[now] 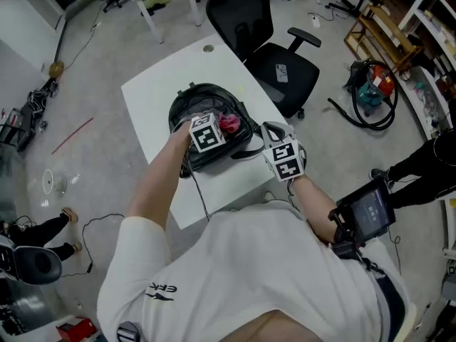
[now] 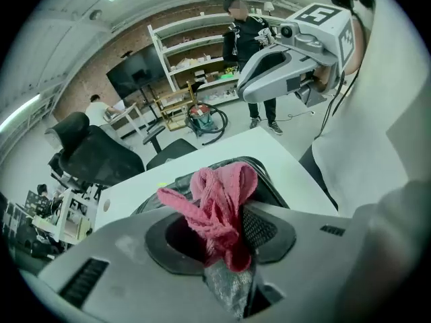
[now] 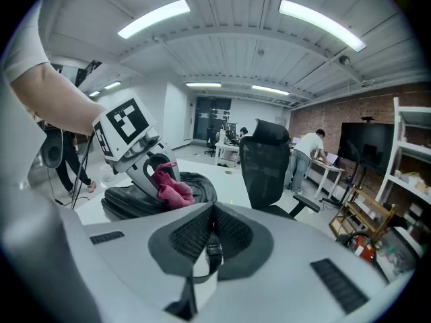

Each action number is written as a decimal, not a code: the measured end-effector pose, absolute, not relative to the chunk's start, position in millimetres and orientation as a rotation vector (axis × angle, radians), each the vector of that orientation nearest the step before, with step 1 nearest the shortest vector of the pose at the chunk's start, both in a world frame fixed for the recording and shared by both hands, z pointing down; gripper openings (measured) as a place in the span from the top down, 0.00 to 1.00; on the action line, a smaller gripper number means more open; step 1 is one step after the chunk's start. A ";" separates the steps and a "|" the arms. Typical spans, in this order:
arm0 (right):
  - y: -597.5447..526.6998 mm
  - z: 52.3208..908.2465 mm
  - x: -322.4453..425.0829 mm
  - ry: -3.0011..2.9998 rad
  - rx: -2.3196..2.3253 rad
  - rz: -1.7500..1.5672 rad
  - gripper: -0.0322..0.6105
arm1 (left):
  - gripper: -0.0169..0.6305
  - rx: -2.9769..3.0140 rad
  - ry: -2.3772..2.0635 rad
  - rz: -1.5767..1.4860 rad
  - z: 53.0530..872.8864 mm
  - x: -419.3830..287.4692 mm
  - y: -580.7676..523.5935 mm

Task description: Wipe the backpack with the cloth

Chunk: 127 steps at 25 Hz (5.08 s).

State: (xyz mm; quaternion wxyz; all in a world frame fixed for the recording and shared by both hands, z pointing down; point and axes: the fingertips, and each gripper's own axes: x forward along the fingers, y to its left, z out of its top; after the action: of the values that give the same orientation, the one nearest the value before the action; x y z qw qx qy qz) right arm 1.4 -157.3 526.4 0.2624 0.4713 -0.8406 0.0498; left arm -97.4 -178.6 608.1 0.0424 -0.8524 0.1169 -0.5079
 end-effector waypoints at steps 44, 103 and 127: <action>-169.8 547.6 -24.8 -2.475 0.904 0.153 0.95 | 0.76 -2.633 1.664 -1.368 590.6 -231.3 -99.1; -179.1 580.8 27.6 -2.412 0.685 0.071 0.95 | 0.76 -2.398 2.586 -0.417 620.5 -90.9 -84.1; -173.7 587.4 -0.3 -2.449 0.564 0.067 0.95 | 0.76 -2.117 2.861 -0.385 635.5 -168.3 -26.8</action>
State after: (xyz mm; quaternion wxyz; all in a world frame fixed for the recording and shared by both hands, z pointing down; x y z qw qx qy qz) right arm -0.3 -173.7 587.4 0.3085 0.2135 -0.9266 0.0253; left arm -168.3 -26.8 635.5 -0.2175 -0.5773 0.7800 -0.1051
